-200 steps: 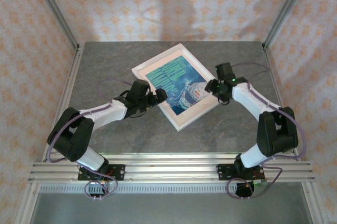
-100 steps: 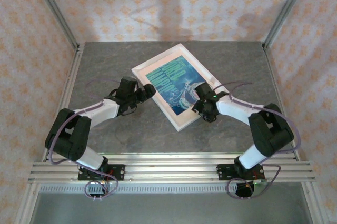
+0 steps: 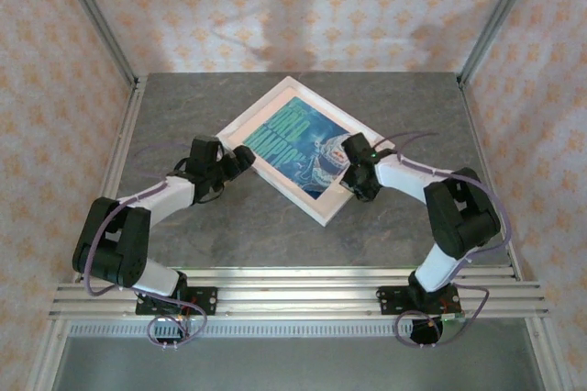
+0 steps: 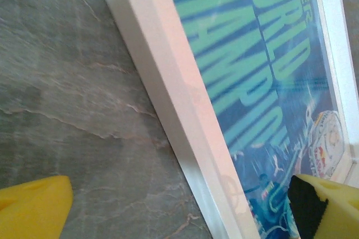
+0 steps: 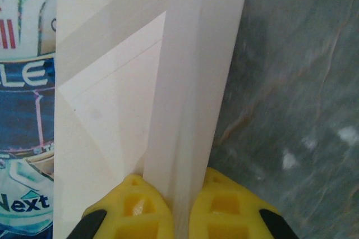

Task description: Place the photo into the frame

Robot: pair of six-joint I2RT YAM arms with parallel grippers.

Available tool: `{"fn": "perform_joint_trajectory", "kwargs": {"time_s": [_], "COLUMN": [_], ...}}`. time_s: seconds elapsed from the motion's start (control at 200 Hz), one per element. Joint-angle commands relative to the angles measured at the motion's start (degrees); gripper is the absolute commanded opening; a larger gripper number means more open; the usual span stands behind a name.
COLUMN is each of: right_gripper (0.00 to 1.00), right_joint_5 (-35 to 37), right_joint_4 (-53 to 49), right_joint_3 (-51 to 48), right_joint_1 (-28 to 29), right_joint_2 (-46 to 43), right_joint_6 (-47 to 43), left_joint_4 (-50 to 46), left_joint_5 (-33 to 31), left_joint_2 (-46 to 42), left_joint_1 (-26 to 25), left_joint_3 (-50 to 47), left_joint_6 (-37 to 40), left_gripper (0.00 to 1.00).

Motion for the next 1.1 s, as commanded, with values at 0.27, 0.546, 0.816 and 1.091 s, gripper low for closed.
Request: {"fn": "perform_joint_trajectory", "kwargs": {"time_s": [0.27,0.546,0.816,1.091], "right_gripper": [0.0,0.0,0.0,0.0], "right_joint_5": [1.02,-1.21,-4.84,-4.27], "right_joint_4": [-11.07,-12.19,-12.29,-12.45], "right_joint_3": [10.72,17.21,25.6,31.07], "right_joint_1": [-10.84,-14.97,-17.19,-17.81], "right_joint_2": [4.29,8.81,15.96,21.18], "right_joint_6": [-37.17,-50.11,-56.65,-58.21], "left_joint_4": [-9.77,-11.61,-13.1,-14.68], "left_joint_5": [-3.79,-3.81,-3.69,-5.33], "left_joint_2": [-2.43,-2.05,-1.62,-4.45], "left_joint_1": [3.61,5.61,5.93,6.49], "left_joint_3": [8.54,8.7,9.26,7.46], "left_joint_6": [7.76,9.01,9.57,10.19], "left_gripper": [1.0,1.0,1.0,1.0]}}
